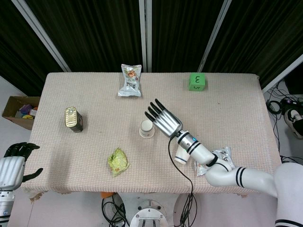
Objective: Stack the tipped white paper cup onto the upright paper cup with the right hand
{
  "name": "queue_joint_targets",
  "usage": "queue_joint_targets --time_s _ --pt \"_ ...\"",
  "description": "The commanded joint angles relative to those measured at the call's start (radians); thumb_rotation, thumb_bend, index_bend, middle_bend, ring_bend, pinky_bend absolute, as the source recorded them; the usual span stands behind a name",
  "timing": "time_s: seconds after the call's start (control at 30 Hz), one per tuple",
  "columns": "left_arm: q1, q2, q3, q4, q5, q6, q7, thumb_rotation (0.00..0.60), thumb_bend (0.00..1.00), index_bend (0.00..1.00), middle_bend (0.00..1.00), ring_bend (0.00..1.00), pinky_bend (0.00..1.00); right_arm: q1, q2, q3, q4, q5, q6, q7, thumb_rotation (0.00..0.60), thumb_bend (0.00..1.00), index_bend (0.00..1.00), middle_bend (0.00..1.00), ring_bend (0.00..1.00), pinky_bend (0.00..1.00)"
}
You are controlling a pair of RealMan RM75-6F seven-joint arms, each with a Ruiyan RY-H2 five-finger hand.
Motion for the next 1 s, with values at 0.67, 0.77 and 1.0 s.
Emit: queue_joint_targets --time_s 0.67,0.77,1.0 --pt "-0.014 -0.004 -0.006 -0.014 0.012 -0.015 0.013 0.6 0.13 0.31 0.25 0.17 0.18 -0.189 0.417 -0.274 -0.374 -0.36 0.132 0.452 0.6 0.13 0.13 0.14 0.0 0.07" --pt "-0.02 -0.003 -0.007 -0.027 0.018 -0.019 0.028 0.6 0.13 0.31 0.25 0.17 0.18 -0.204 0.437 -0.321 -0.339 -0.438 0.143 0.474 0.6 0.08 0.13 0.15 0.0 0.07" --pt "-0.014 0.001 -0.004 -0.051 0.015 -0.014 0.05 0.6 0.13 0.31 0.25 0.17 0.18 -0.187 0.363 -0.35 -0.209 -0.565 0.137 0.502 0.6 0.0 0.15 0.15 0.0 0.06"
